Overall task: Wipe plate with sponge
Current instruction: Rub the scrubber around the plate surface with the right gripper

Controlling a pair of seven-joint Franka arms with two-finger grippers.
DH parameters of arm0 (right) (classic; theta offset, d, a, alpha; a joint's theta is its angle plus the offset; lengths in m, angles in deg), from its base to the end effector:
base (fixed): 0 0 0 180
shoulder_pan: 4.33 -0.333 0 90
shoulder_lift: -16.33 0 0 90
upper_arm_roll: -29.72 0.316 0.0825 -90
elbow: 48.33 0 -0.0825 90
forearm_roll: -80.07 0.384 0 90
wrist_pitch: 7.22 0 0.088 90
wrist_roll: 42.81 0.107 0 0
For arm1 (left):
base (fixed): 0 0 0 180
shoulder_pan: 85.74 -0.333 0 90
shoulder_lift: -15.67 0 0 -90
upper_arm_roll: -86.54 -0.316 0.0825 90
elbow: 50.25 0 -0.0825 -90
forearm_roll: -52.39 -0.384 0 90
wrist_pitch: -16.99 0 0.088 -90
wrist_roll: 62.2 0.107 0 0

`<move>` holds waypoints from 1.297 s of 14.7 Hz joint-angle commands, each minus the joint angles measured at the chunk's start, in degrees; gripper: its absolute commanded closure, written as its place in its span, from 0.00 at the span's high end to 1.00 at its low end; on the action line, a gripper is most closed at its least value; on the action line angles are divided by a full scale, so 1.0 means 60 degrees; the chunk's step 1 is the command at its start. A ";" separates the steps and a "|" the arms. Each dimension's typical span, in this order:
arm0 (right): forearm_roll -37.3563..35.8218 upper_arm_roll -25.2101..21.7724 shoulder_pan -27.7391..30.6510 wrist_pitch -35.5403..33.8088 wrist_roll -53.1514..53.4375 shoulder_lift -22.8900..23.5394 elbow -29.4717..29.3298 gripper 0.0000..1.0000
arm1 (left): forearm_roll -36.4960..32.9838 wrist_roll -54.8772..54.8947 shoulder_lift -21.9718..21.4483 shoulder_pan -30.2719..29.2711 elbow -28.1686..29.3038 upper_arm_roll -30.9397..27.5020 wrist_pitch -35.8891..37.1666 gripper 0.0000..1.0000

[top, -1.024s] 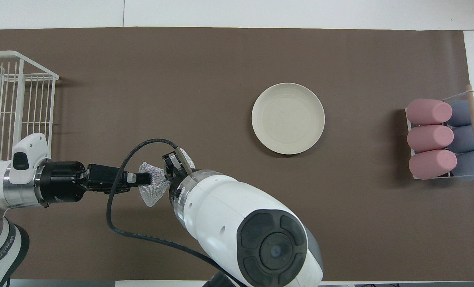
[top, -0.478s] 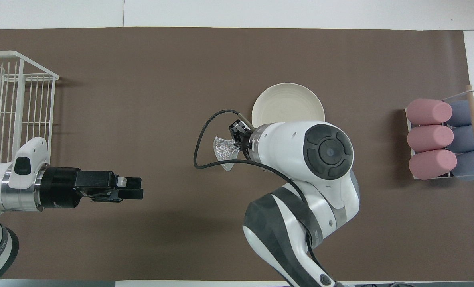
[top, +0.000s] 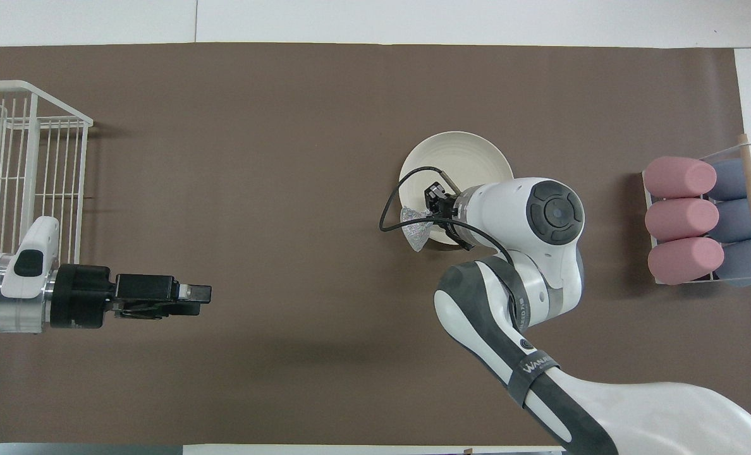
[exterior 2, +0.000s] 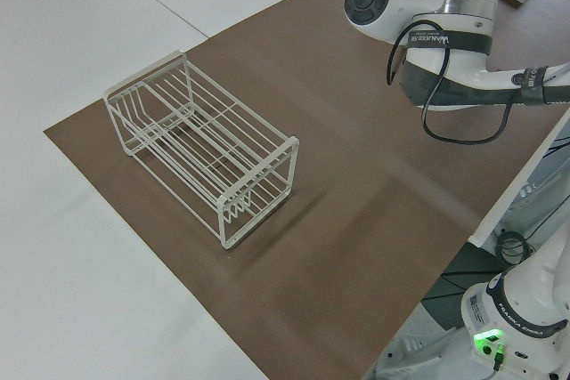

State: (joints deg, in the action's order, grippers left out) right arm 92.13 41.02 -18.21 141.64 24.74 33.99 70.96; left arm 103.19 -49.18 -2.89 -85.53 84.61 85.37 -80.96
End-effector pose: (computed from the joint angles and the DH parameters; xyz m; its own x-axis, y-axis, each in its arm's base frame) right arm 0.5507 0.2503 0.3012 0.6103 -0.7839 -0.1143 -0.7812 -0.5717 -0.2506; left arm 0.4246 -0.0652 0.4648 0.9806 -0.0238 -0.1945 0.1358 -0.6329 0.7622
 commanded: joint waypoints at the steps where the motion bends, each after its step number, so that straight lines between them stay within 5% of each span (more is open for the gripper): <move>1: -0.0017 0.0050 0.0363 0.0253 -0.0358 0.0441 -0.0238 0.00 | -0.1257 -0.0149 0.0134 -0.0296 -0.0212 0.0063 -0.0359 1.00; 4: -0.0032 0.0065 0.1227 0.0209 -0.2493 0.0485 -0.0151 0.00 | -0.1598 -0.0644 0.0207 -0.0634 -0.0504 0.0063 -0.0345 1.00; 10: -0.0017 0.0036 0.1521 0.0209 -0.3728 0.0529 -0.0165 0.00 | -0.3324 -0.2639 0.0427 -0.0298 -0.1399 0.0092 -0.0345 1.00; 15: 0.0188 0.0080 0.0542 0.0238 -0.1638 0.0441 -0.0004 0.00 | -0.4218 -0.2654 0.0427 -0.0312 -0.1794 0.0092 -0.0286 1.00; 19: 0.0188 0.0065 0.0702 0.0253 -0.2071 0.0441 -0.0004 0.00 | -0.4747 -0.2654 0.0398 -0.0312 -0.1794 0.0092 -0.0344 1.00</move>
State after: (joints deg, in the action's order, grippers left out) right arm 92.53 41.23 -15.28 142.84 14.46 35.53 70.07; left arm 76.53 -64.07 -1.05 -88.13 74.84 86.23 -82.81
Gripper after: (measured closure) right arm 0.930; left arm 0.000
